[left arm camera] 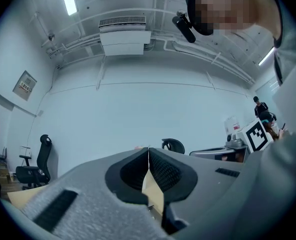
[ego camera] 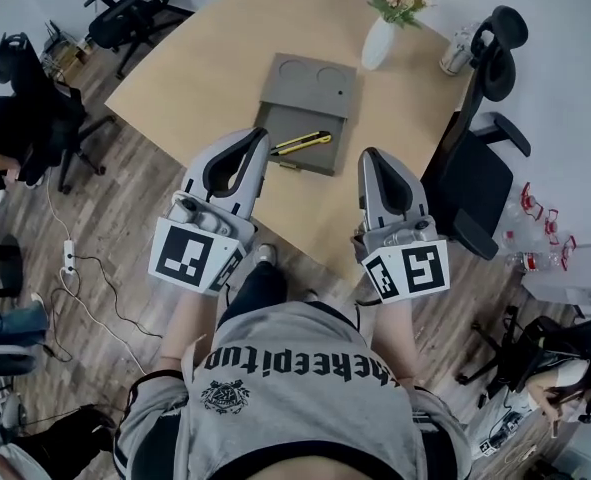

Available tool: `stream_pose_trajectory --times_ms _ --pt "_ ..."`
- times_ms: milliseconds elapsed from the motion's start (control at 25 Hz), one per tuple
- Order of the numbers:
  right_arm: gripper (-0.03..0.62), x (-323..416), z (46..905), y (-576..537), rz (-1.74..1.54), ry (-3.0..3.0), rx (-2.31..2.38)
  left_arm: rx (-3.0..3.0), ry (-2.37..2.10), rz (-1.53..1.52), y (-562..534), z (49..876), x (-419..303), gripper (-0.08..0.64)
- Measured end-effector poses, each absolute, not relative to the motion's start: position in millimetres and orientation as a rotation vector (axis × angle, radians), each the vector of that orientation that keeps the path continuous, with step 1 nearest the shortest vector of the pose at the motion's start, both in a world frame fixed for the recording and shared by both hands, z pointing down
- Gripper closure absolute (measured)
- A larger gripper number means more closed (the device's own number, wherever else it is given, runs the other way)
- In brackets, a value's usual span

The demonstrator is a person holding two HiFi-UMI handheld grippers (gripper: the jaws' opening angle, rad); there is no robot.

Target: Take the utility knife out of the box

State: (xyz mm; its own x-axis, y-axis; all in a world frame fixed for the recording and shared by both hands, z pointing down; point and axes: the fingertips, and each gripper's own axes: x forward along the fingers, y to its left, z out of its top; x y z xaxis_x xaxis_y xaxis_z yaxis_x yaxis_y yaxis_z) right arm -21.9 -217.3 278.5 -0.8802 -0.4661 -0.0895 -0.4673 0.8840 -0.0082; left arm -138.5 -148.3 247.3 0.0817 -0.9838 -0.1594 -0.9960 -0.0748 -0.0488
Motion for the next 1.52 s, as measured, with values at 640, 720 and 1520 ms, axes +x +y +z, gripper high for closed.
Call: stream_pose_trajectory --times_ms 640,720,1520 --pt "0.586 -69 290 -274 0.006 2.907 -1.034 -2.439 1.801 0.113 -232 260 -190 0.541" --pt "0.586 -72 292 -279 0.004 2.898 -1.068 -2.465 1.776 0.109 -239 263 -194 0.541" --pt "0.586 -84 331 -315 -0.065 2.846 -1.385 -2.733 1.562 0.041 -304 313 -205 0.541"
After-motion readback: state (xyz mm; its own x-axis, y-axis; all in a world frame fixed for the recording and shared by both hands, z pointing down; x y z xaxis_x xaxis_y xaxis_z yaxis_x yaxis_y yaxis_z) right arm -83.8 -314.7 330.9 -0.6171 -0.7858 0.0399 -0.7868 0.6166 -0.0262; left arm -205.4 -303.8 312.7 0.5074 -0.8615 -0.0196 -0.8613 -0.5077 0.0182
